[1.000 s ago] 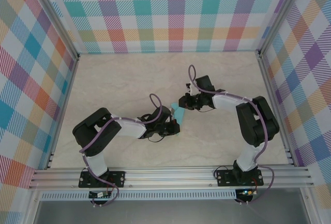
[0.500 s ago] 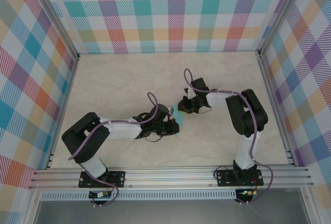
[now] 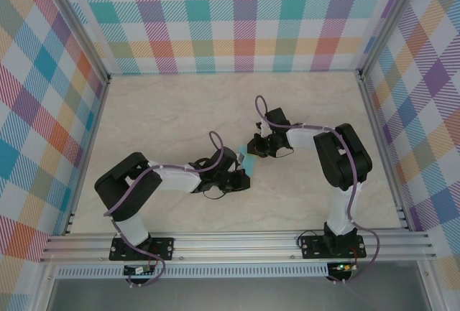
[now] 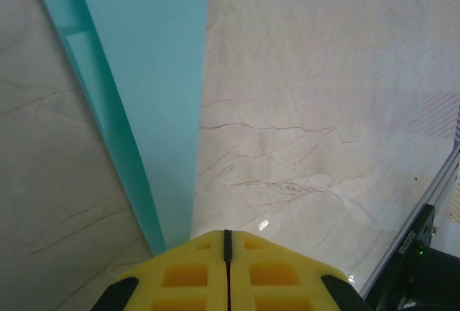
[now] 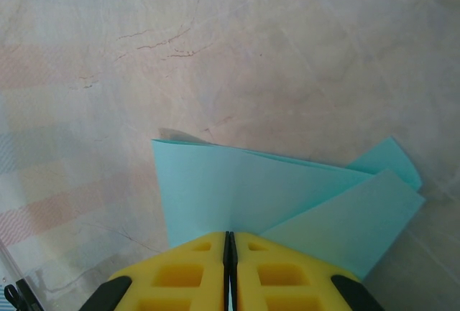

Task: Fold a paper plane with a square sheet of paper (fold left side to right side)
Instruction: Fold the wing for the fifth time at the center of the table.

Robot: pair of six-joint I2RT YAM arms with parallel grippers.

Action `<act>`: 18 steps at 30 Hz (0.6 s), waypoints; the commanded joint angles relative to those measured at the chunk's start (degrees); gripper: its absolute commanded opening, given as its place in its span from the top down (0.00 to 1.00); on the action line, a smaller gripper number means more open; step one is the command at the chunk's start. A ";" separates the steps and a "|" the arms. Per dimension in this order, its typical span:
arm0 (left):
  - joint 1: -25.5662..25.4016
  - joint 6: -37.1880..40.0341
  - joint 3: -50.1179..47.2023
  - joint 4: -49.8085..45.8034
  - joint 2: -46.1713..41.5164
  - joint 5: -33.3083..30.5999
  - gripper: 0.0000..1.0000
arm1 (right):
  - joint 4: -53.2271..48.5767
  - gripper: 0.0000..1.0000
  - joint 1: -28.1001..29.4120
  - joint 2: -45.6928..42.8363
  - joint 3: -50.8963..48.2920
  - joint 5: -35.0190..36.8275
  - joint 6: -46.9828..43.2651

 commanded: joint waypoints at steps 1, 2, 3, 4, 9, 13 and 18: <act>-0.71 0.06 -0.11 0.52 0.91 0.08 0.94 | -3.65 0.89 0.35 2.01 0.53 2.66 -1.86; -0.71 -0.16 -0.45 0.78 1.06 0.09 0.94 | -3.78 0.89 0.37 2.01 0.54 2.89 -1.87; -0.71 -0.35 -0.61 1.00 1.15 0.07 0.94 | -3.76 0.89 0.41 2.01 0.54 2.92 -1.93; -0.71 -0.45 -0.88 1.26 1.32 0.16 0.94 | -3.91 0.89 0.41 2.01 0.63 3.03 -1.92; -0.72 -1.48 -2.52 2.90 2.02 0.61 0.94 | -4.34 0.89 0.41 2.09 0.93 3.28 -2.11; -0.86 -1.92 -3.04 4.51 2.23 1.41 0.94 | -4.63 0.89 0.35 2.44 1.24 3.28 -2.14; -1.24 -1.88 -2.45 5.57 2.58 2.08 0.93 | -4.93 0.89 0.41 2.97 1.33 3.32 -2.10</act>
